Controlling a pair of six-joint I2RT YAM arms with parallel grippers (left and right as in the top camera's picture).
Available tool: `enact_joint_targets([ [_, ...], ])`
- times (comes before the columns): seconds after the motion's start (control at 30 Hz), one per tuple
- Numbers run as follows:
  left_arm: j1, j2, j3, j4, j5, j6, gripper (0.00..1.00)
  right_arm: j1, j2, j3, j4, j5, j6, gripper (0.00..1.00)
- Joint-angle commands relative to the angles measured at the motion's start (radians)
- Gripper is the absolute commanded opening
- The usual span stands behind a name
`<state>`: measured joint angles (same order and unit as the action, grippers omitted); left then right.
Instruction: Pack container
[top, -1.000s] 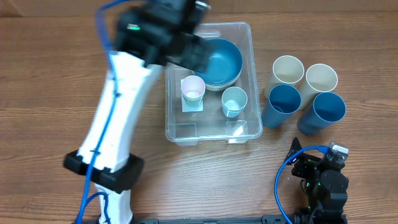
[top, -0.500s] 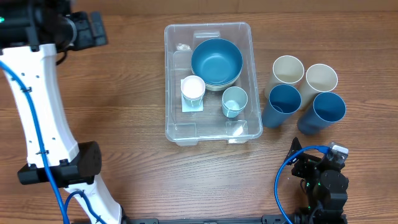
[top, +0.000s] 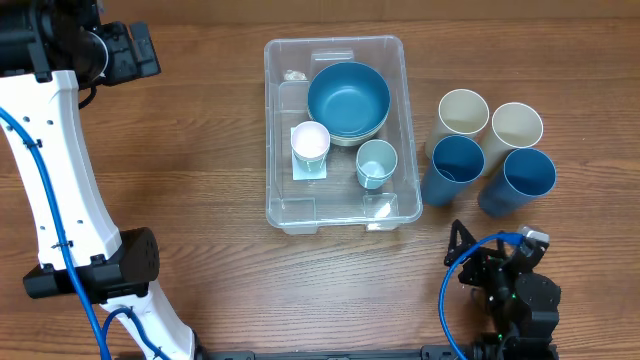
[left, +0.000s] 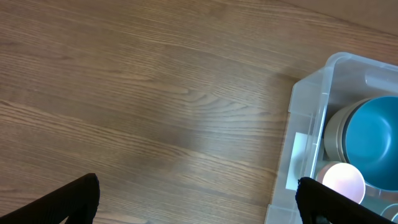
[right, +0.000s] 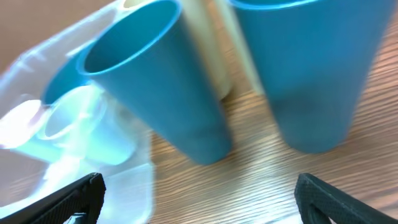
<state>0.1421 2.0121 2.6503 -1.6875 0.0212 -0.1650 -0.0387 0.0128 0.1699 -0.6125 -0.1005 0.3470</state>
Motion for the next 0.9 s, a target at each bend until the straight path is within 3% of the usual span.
enact_joint_targets([
  [0.0,0.002,-0.032,-0.005,-0.002,-0.01,0.008,1.0,-0.003,-0.01,-0.009,0.046,-0.089,0.126,1.0],
  [0.13,0.002,-0.031,-0.005,-0.002,-0.01,0.008,1.0,-0.003,-0.007,0.045,0.1,-0.09,0.132,1.0],
  [0.37,0.002,-0.032,-0.005,-0.002,-0.01,0.008,1.0,-0.003,0.129,0.253,0.04,0.005,0.125,1.0],
  [0.63,0.002,-0.032,-0.005,-0.002,-0.01,0.008,1.0,-0.003,0.482,0.557,-0.09,0.021,0.103,1.0],
  [0.77,0.002,-0.031,-0.005,-0.002,-0.01,0.008,1.0,-0.003,0.675,0.763,-0.19,0.022,-0.032,1.0],
  [0.8,0.002,-0.031,-0.005,-0.002,-0.01,0.008,1.0,-0.003,0.771,0.887,-0.259,0.023,-0.071,1.0],
  [0.87,0.002,-0.031,-0.005,-0.002,-0.01,0.008,1.0,-0.003,0.857,1.004,-0.32,0.021,-0.071,1.0],
])
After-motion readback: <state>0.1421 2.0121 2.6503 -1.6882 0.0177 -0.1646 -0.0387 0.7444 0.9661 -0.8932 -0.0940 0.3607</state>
